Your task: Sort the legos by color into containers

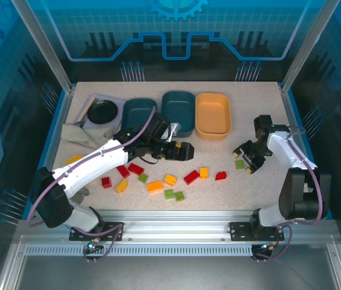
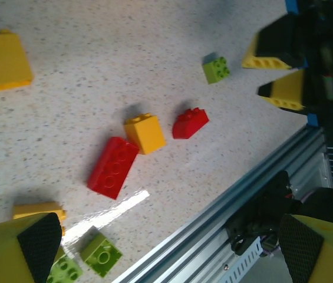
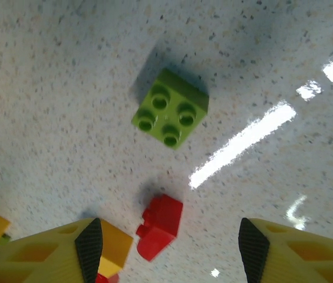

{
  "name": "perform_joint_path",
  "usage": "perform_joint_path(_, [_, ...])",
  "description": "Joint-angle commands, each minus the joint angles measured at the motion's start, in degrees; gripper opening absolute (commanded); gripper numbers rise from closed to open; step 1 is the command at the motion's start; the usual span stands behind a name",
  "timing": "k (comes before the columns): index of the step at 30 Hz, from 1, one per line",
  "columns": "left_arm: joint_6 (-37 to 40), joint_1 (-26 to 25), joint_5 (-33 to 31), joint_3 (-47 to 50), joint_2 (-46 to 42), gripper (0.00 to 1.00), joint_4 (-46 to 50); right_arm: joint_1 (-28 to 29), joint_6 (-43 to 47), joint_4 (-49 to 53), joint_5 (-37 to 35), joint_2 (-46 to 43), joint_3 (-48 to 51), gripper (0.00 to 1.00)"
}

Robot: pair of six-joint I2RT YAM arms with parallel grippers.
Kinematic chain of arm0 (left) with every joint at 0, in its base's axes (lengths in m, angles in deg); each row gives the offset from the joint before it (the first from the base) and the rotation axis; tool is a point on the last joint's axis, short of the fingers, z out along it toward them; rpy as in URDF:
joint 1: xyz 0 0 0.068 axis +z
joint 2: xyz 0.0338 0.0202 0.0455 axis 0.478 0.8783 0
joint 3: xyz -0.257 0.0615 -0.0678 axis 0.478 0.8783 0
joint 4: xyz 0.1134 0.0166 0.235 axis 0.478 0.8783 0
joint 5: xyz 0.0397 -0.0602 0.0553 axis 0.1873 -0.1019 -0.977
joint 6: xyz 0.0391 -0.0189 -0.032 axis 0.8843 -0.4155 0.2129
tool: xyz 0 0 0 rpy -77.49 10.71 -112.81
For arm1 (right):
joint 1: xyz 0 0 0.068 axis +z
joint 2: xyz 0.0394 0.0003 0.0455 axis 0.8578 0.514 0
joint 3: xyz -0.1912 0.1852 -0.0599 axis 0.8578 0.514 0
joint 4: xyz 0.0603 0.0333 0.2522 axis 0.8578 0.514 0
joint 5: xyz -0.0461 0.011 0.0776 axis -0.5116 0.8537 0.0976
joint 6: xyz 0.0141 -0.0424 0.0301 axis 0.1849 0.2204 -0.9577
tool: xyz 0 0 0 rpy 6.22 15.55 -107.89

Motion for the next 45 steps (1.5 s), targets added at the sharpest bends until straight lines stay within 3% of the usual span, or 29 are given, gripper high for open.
perform_joint_path(1, [-0.11, -0.36, 1.65, 0.56, 0.93, 0.98, -4.44, -2.3, -4.69, -5.21, 2.16, 3.04, 1.11, 0.65])
perform_joint_path(11, [0.21, -0.45, 1.66, -1.86, 3.27, 0.99, -3.65, -4.16, -7.76, -7.43, 4.87, 10.97, 0.07, 0.65])
perform_joint_path(20, [-0.28, -0.41, 1.31, -2.18, 3.41, 0.99, -3.56, -4.11, -9.53, -8.76, 3.67, 13.09, 0.86, 0.48])
perform_joint_path(28, [0.04, -0.4, 1.03, -2.39, 3.15, 0.99, -2.86, -4.2, -9.53, -8.79, 2.92, 14.38, 1.03, 0.51])
perform_joint_path(34, [-0.04, -0.38, -0.45, -2.66, 2.82, 0.98, -2.38, -3.35, -8.86, -8.45, 1.19, 12.53, 0.63, 0.26])
perform_joint_path(36, [-0.31, -0.15, -1.77, -3.1, 2.59, 0.99, -1.56, -1.11, -6.71, -6.56, -2.1, 10.18, -2.24, 0.25])
perform_joint_path(39, [-2.04, 1.76, -2.32, -3.16, 2.01, 0.99, -1.31, 7.02, -0.73, -1.78, -10.06, 8.57, -12.24, 0.25])
perform_joint_path(42, [-4.95, 5.2, -2.09, -2.29, 0.63, 0.99, -2.71, 15.14, 3.24, 0.26, -15.27, 10.38, -21.83, 0.26])
perform_joint_path(45, [-7.66, 8.39, -2.13, -2.12, -0.55, 0.99, -3.96, 19.17, 5.68, -0.03, -17.02, 14.09, -29.17, 0.26])
